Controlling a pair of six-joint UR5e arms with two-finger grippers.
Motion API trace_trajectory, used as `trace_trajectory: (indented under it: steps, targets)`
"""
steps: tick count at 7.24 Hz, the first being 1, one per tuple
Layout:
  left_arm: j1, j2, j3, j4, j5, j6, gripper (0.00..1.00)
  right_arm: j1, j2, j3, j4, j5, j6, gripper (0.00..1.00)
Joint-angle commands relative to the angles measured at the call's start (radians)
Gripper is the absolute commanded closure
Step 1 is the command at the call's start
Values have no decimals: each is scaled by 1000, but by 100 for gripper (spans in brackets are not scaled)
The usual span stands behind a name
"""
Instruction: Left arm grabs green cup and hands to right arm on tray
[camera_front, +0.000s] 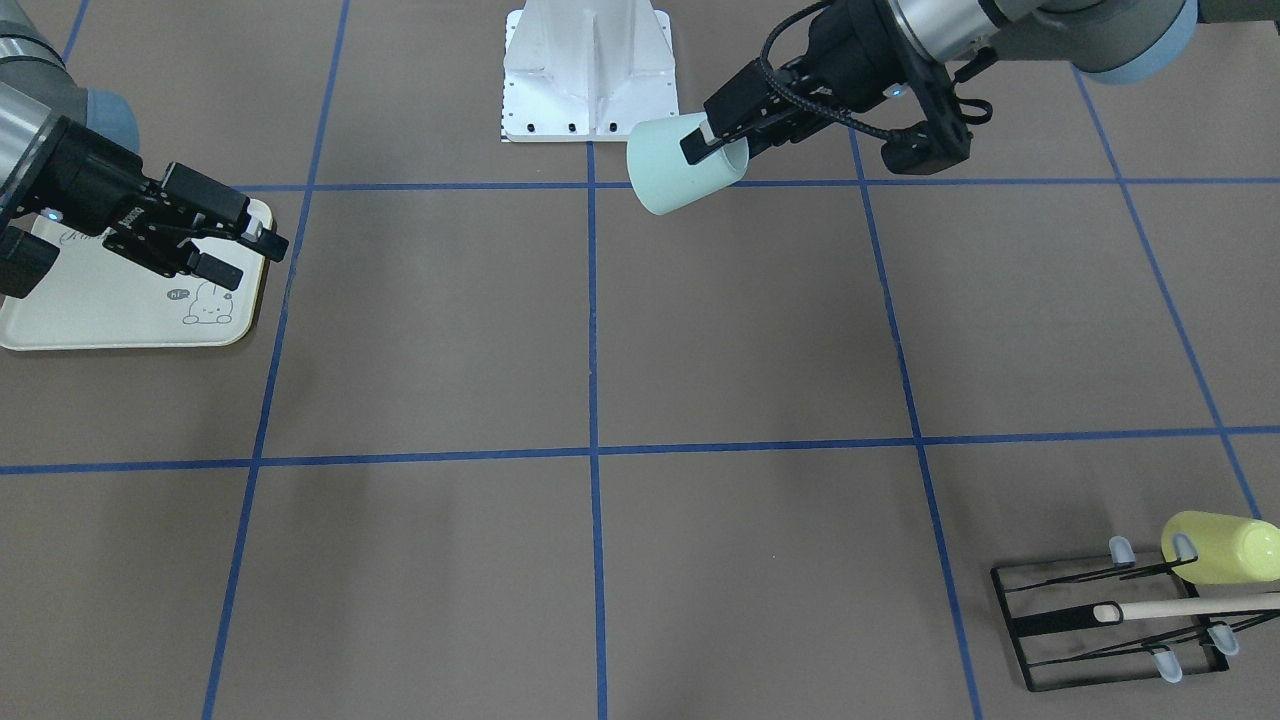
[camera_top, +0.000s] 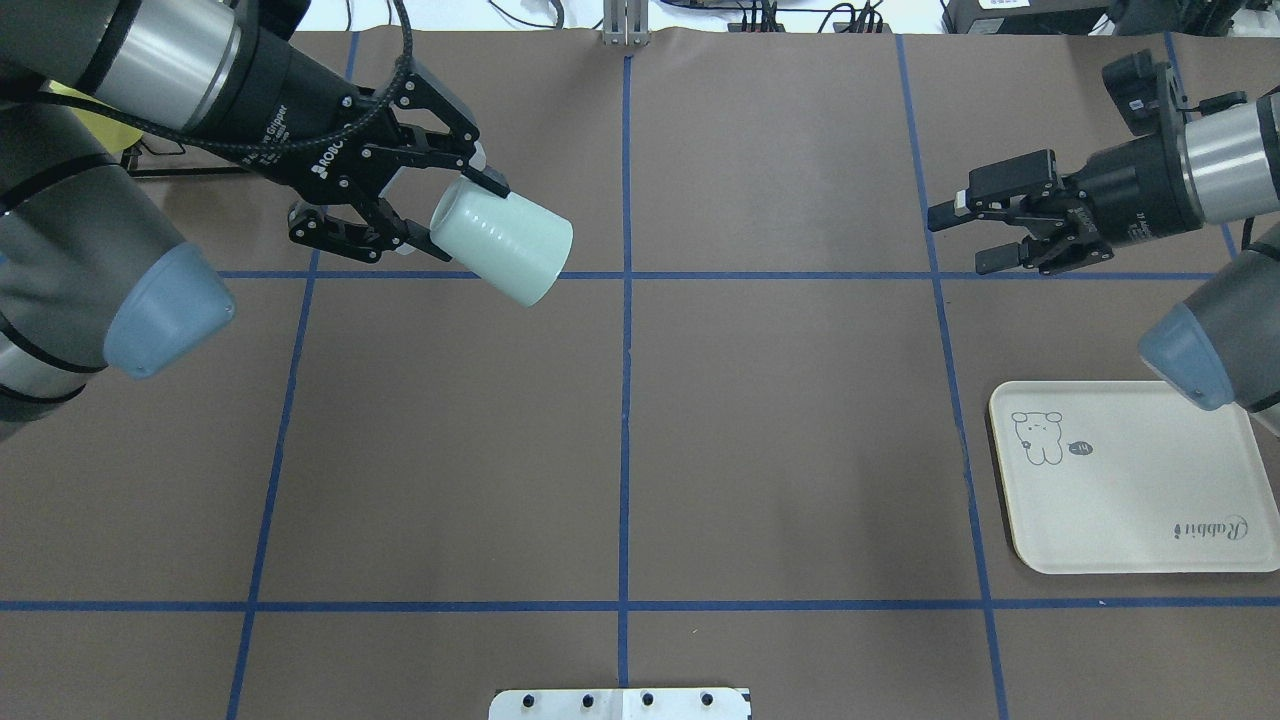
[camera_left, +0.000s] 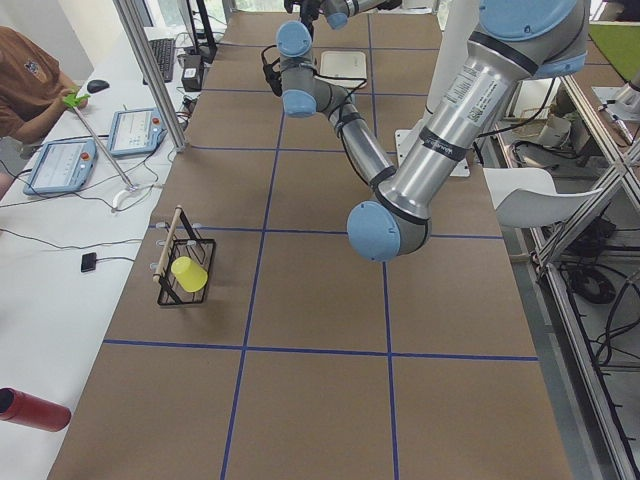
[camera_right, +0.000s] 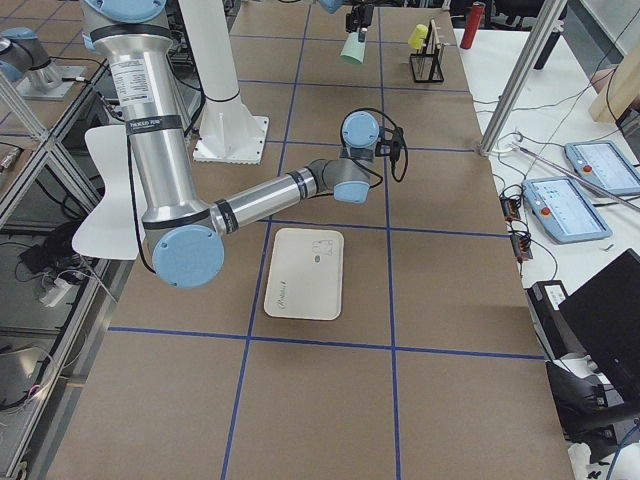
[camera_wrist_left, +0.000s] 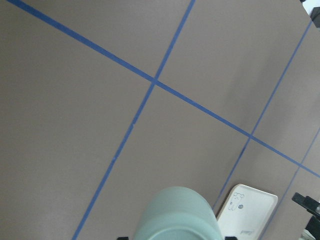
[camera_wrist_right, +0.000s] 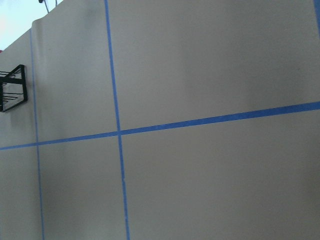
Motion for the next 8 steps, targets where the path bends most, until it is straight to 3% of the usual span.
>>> trace_trajectory:
  steps: [1, 3, 6, 8]
  targets:
    - [3, -1, -3, -135, 5, -118, 100, -6, 64, -5, 148, -7, 205, 0]
    - [3, 1, 10, -288, 92, -257, 100, -82, 149, 4, 161, -62, 344, 1]
    - [4, 6, 51, -572, 203, -548, 100, -272, 158, -8, 476, -379, 627, 3]
    - [30, 13, 65, -739, 296, -722, 100, -319, 178, 0, 529, -463, 658, 5]
